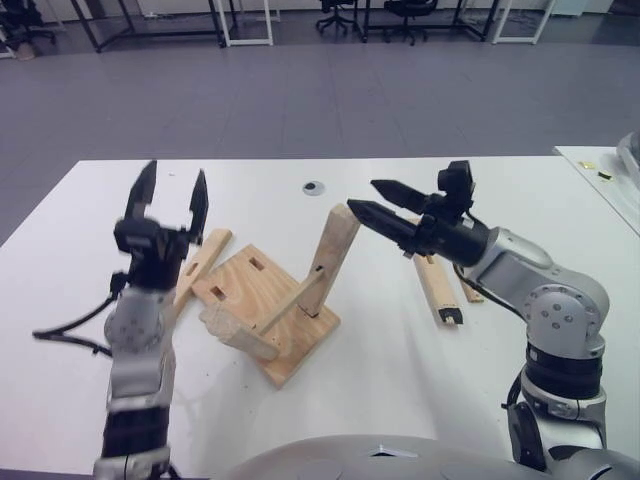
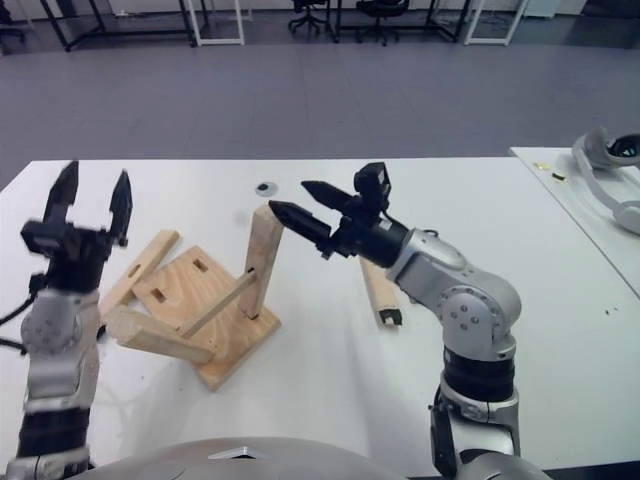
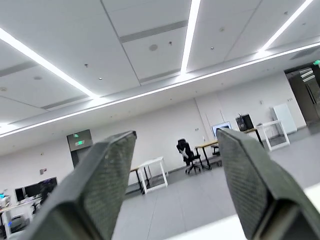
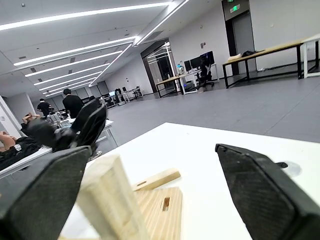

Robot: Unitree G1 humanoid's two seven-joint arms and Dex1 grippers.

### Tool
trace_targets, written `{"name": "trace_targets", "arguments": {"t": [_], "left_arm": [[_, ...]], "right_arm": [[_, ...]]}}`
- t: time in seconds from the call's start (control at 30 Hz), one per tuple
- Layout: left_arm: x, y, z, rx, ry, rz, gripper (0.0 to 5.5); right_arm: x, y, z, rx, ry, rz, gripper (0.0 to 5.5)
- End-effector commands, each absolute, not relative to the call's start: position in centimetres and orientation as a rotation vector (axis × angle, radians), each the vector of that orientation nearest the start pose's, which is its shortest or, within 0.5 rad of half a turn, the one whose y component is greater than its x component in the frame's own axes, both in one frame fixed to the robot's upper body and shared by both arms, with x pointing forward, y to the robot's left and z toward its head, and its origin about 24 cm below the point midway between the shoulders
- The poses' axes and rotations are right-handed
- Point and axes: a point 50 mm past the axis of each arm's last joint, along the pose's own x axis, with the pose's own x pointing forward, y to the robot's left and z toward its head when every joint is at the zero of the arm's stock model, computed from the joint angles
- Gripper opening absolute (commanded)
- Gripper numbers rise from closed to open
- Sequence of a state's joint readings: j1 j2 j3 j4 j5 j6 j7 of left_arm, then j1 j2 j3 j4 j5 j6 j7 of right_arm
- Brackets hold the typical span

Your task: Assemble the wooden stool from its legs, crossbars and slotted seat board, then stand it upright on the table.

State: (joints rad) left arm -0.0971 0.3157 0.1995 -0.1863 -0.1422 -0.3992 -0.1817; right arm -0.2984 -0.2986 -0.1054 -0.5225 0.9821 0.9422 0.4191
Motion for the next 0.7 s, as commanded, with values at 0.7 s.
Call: {"name": "trace_targets", "arguments": {"t": [0.7], "left_arm": [[24.8,20.8,15.1,0.238,-0.672,-0.032,2.94]], "right_arm": [[38.3,-17.2,18.8,0.083,-0.079,0.156,4.65]]}}
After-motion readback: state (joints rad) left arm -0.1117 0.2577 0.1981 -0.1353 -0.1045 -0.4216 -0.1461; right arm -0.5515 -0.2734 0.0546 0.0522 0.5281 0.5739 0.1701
